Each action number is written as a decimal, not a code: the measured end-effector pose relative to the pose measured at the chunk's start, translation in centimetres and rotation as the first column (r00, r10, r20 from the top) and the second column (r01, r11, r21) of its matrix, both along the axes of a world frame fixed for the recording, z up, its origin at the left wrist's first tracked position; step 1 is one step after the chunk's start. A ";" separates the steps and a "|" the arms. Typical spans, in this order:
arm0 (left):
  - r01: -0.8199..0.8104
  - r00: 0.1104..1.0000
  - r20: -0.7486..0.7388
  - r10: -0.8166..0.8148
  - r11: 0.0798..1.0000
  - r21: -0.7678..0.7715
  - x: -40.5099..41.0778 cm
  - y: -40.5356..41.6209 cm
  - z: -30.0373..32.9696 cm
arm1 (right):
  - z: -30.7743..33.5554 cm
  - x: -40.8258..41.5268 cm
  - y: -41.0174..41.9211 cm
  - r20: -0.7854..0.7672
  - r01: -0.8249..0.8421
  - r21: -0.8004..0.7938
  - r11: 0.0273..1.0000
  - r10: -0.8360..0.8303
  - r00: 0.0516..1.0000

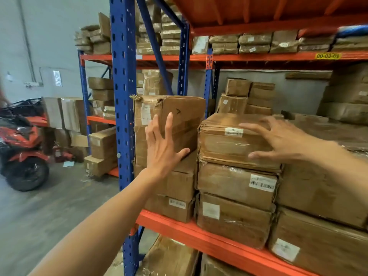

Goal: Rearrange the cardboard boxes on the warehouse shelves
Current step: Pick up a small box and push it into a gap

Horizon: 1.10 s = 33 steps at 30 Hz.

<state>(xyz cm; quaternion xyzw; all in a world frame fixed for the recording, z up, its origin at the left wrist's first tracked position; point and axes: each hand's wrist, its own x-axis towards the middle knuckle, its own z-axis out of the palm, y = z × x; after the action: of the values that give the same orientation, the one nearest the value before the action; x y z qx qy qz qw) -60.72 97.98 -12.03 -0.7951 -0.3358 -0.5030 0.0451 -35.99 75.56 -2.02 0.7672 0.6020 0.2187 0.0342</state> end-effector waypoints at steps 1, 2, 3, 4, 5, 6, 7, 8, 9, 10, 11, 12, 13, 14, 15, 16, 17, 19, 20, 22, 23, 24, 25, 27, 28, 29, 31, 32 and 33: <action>-0.025 0.998 0.059 0.030 0.997 -0.074 -1.0 0.5 -0.2 | 0.7 -1.2 0.6 -0.044 -0.032 0.019 0.999 0.033 0.998; -0.024 0.994 0.099 0.040 0.987 -0.156 -1.9 1.0 -0.6 | 1.4 -2.6 1.5 -0.084 -0.061 0.031 0.998 0.064 0.994; -0.003 0.992 0.124 0.032 0.973 -0.232 -2.7 1.6 -1.0 | 2.1 -4.0 2.7 -0.110 -0.085 0.038 0.996 0.089 0.990; 0.028 0.990 0.140 0.015 0.955 -0.295 -3.3 2.1 -1.5 | 2.8 -5.6 4.1 -0.120 -0.111 0.041 0.993 0.115 0.986; 0.058 0.988 0.152 -0.004 0.936 -0.348 -3.9 2.7 -1.8 | 3.5 -7.1 5.6 -0.116 -0.140 0.040 0.989 0.143 0.983; 0.086 0.986 0.163 -0.021 0.913 -0.399 -4.4 3.2 -2.0 | 4.2 -8.7 7.2 -0.100 -0.168 0.035 0.985 0.171 0.980; 0.115 0.984 0.172 -0.041 0.886 -0.450 -4.8 3.8 -2.0 | 4.9 -10.2 8.8 -0.076 -0.191 0.030 0.981 0.192 0.978; 0.145 0.983 0.172 -0.066 0.854 -0.500 -5.1 4.3 -1.9 | 5.6 -11.5 10.4 -0.052 -0.205 0.020 0.979 0.206 0.977; 0.173 0.981 0.166 -0.097 0.822 -0.543 -5.3 4.8 -1.7 | 6.2 -12.8 11.8 -0.028 -0.212 0.008 0.977 0.212 0.977; 0.195 0.979 0.158 -0.127 0.800 -0.567 -5.4 5.2 -1.5 | 6.9 -13.9 13.2 0.003 -0.208 -0.001 0.978 0.208 0.978; 0.214 0.976 0.153 -0.153 0.789 -0.576 -5.4 5.6 -1.4 | 7.5 -14.9 14.5 0.039 -0.196 -0.004 0.981 0.196 0.980; 0.231 0.973 0.151 -0.176 0.782 -0.578 -5.4 5.9 -1.2 | 7.9 -15.7 15.7 0.074 -0.179 -0.007 0.984 0.179 0.981; 0.246 0.969 0.152 -0.193 0.778 -0.579 -5.3 6.2 -1.2 | 8.2 -16.4 16.7 0.099 -0.162 -0.012 0.987 0.162 0.982; 0.254 0.967 0.152 -0.203 0.777 -0.576 -5.1 6.4 -1.3 | 8.5 -16.9 17.7 0.117 -0.145 -0.017 0.989 0.146 0.982; 0.257 0.966 0.155 -0.205 0.780 -0.571 -5.0 6.8 -1.5 | 8.7 -17.4 18.8 0.140 -0.129 -0.024 0.991 0.131 0.981; 0.258 0.966 0.157 -0.205 0.784 -0.565 -4.8 6.9 -1.7 | 8.9 -17.6 19.5 0.164 -0.113 -0.038 0.993 0.118 0.979; 0.258 0.966 0.156 -0.206 0.788 -0.559 -4.6 6.9 -1.9 | 9.0 -17.7 20.1 0.181 -0.104 -0.055 0.993 0.112 0.977; 0.256 0.967 0.145 -0.211 0.801 -0.541 -4.4 7.4 -2.3 | 8.9 -18.2 21.4 0.198 -0.104 -0.107 0.989 0.123 0.972; 0.256 0.967 0.135 -0.218 0.804 -0.536 -4.4 7.7 -2.3 | 8.9 -18.6 21.9 0.199 -0.107 -0.137 0.985 0.133 0.971; 0.263 0.964 0.118 -0.238 0.803 -0.534 -4.5 8.3 -2.5 | 9.1 -19.4 22.8 0.201 -0.101 -0.188 0.977 0.139 0.970; 0.272 0.961 0.111 -0.252 0.804 -0.530 -4.6 8.5 -2.6 | 9.3 -19.8 23.2 0.205 -0.091 -0.204 0.975 0.133 0.970; 0.288 0.956 0.111 -0.271 0.802 -0.524 -4.7 8.8 -2.8 | 9.6 -20.3 23.6 0.209 -0.077 -0.219 0.973 0.124 0.970; 0.313 0.948 0.118 -0.296 0.797 -0.517 -4.9 9.0 -2.9 | 9.8 -20.6 23.9 0.211 -0.058 -0.235 0.970 0.110 0.971; 0.371 0.927 0.143 -0.348 0.785 -0.497 -5.3 9.4 -3.2 | 10.2 -21.3 24.5 0.205 -0.015 -0.272 0.962 0.074 0.976; 0.401 0.914 0.162 -0.371 0.778 -0.483 -5.4 9.5 -3.3 | 10.2 -21.8 24.9 0.200 0.005 -0.292 0.956 0.056 0.978; 0.435 0.900 0.191 -0.392 0.770 -0.467 -5.5 9.5 -3.5 | 10.1 -22.3 25.2 0.198 0.028 -0.311 0.950 0.037 0.979; 0.514 0.857 0.291 -0.425 0.738 -0.437 -5.6 9.3 -3.9 | 9.8 -23.4 25.9 0.232 0.086 -0.332 0.939 -0.007 0.973; 0.555 0.829 0.356 -0.432 0.711 -0.430 -5.5 9.2 -4.2 | 9.7 -23.8 26.2 0.260 0.113 -0.328 0.938 -0.026 0.965; 0.587 0.804 0.415 -0.427 0.685 -0.432 -5.4 9.2 -4.6 | 9.5 -24.2 26.6 0.285 0.133 -0.321 0.938 -0.038 0.958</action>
<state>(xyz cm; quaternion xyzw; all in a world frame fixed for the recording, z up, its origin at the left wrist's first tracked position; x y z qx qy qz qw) -66.16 107.14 -16.63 -0.7563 -0.2304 -0.4869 -0.3713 -60.16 102.17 7.49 0.7380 0.5856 0.2149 0.2573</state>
